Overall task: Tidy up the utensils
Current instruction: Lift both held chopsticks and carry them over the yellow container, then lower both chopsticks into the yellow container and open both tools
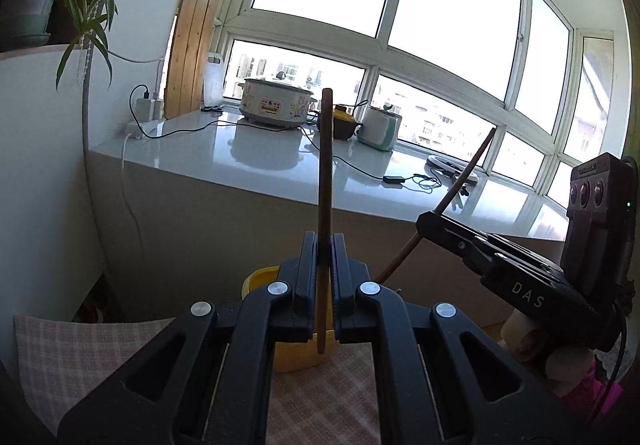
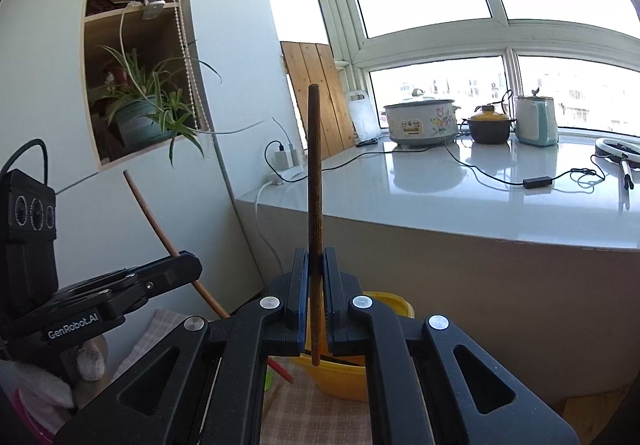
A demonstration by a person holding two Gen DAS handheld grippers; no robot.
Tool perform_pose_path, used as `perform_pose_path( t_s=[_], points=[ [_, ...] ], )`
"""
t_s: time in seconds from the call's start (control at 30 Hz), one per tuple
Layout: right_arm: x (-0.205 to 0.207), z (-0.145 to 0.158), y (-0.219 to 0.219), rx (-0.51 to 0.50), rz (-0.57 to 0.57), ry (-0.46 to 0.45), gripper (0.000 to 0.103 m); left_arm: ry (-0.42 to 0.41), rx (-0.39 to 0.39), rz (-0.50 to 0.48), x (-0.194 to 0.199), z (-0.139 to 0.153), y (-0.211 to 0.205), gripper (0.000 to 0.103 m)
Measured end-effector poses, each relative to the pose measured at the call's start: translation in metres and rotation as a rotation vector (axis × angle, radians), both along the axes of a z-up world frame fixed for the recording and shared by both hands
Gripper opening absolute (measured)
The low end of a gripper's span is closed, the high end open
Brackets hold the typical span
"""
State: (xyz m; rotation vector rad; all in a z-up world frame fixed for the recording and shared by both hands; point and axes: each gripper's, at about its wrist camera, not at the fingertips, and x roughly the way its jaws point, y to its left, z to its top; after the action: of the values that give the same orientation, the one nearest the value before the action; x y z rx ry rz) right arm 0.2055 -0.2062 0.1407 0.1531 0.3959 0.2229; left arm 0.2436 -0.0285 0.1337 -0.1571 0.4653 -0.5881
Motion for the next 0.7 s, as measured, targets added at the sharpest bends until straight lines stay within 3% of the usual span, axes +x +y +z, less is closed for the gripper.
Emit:
perform_pose_path(
  t_s=[0.2, 0.4, 0.7],
  points=[
    [0.016, 0.0, -0.003, -0.06, -0.048, -0.013, 0.005, -0.002, 0.048, 0.036, 0.023, -0.007, -0.018, 0.004],
    [0.027, -0.011, -0.01, -0.067, -0.069, 0.021, 0.005, 0.022, 0.048, 0.046, 0.037, -0.021, -0.023, 0.004],
    [0.036, -0.023, -0.013, -0.076, -0.078, 0.065, 0.005, 0.043, 0.07, 0.033, 0.034, -0.034, -0.029, 0.004]
  ],
)
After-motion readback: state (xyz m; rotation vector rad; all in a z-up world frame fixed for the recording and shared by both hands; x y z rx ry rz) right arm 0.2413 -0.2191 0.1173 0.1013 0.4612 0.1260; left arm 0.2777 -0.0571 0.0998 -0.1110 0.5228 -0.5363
